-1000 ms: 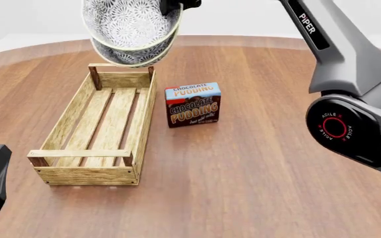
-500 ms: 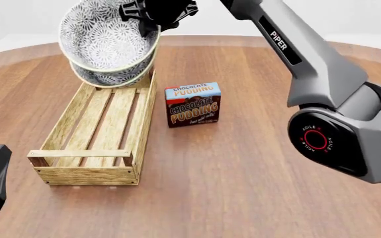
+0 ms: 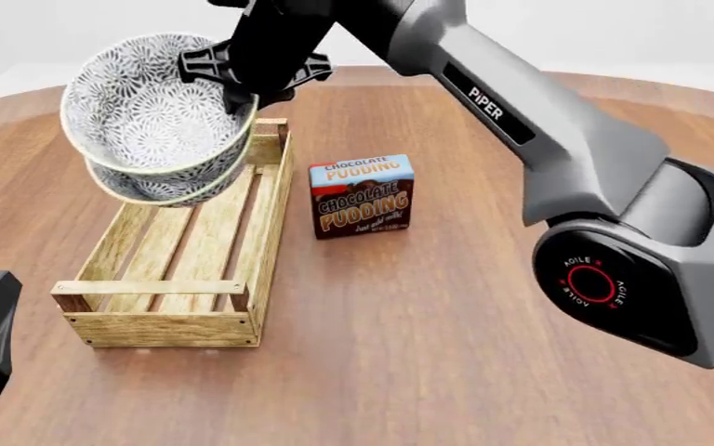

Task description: Stack the left bowl on the right bowl and place them in the tray.

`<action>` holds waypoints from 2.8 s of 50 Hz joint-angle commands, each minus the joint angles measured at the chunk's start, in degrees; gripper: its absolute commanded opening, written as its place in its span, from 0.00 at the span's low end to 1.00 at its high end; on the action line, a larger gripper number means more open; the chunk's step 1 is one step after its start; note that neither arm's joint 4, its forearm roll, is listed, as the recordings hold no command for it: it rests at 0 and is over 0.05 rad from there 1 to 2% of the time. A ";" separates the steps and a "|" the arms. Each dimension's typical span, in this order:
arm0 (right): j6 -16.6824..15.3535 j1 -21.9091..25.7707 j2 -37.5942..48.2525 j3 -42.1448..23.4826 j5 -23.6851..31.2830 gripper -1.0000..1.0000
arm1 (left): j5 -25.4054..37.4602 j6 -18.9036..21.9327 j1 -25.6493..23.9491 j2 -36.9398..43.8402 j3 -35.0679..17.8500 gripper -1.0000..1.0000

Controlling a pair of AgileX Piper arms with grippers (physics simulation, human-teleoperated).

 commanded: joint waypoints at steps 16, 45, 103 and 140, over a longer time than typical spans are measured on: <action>3.57 0.12 3.24 -4.44 1.33 0.00 | 0.00 0.00 0.00 0.00 0.00 1.00; 3.17 -2.39 9.40 -10.19 5.19 0.00 | 0.00 0.00 -0.01 0.00 0.00 1.00; 12.03 1.09 -0.38 14.25 -11.46 0.00 | 0.00 0.00 0.00 0.00 0.00 1.00; 10.61 -1.46 4.16 9.85 -8.56 0.00 | 0.00 -0.01 -0.01 0.00 0.00 1.00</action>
